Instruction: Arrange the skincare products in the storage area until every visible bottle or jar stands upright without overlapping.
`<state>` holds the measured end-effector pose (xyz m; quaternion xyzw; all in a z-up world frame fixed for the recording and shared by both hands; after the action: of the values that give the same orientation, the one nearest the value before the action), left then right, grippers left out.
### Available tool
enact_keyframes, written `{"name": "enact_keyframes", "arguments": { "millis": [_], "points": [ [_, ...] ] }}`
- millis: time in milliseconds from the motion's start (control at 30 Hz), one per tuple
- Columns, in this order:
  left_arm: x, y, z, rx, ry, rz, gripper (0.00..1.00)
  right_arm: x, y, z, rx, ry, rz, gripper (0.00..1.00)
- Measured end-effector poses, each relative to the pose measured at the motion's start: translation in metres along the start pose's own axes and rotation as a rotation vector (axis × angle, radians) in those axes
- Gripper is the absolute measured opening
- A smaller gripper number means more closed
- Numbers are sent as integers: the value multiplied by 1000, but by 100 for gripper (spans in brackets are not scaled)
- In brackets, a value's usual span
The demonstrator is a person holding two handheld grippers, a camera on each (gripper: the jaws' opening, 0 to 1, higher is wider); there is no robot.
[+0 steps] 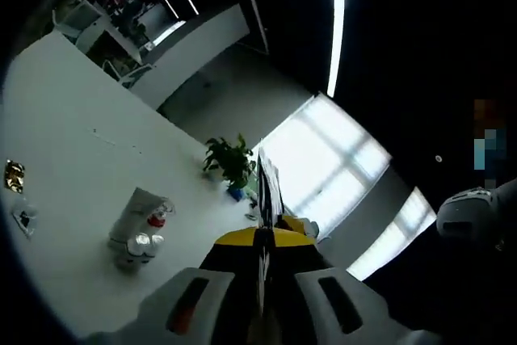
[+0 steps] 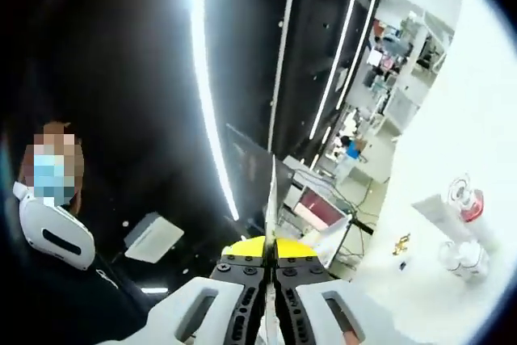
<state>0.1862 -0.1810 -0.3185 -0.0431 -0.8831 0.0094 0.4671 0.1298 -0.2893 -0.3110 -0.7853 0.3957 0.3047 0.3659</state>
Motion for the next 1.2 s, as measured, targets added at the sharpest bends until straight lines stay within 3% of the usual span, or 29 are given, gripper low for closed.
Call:
{"name": "enact_keyframes", "arguments": {
  "millis": [167,233,300,433,533,600,700,733,833,1033,1200],
  "points": [
    [-12,-1,23,-51,7,-44,4,9,2,9,9,-47,37,0],
    [-17,-1,29,-46,34,-59,3,14,3,12,9,-65,60,0],
    [-20,1,33,-31,66,-79,0,18,4,15,4,-60,85,0],
    [-17,2,35,-40,43,-104,0,22,6,19,-2,-22,113,0],
    [-16,3,34,-56,41,-111,0,22,6,21,-1,17,97,1],
    [-15,5,34,-65,57,-106,0,25,7,23,-31,145,111,7],
    [-17,7,33,-74,55,-114,0,21,6,29,-81,172,102,29],
    [-18,8,34,-77,57,-115,0,23,7,31,-102,221,113,40],
    [-30,12,38,-87,80,-151,0,28,13,35,-146,300,154,55],
    [-45,16,51,-94,136,-176,0,41,33,48,-271,405,223,79],
    [-50,16,54,-108,155,-177,0,54,47,52,-332,431,274,82]
  ]
}}
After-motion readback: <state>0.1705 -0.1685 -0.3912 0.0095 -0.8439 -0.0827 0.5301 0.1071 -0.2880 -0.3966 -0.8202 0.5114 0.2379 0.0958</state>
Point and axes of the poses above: the point that each gripper's makers call its tool centre point, and the gripper's own axes: y roughly backward along the fingers, x roughly to its right, z roughly out of its underside, the point moved 4 cm from there along y, roughly backward along the fingers, and after that the axes turned 5 degrees about y, right-handed, at the moved point
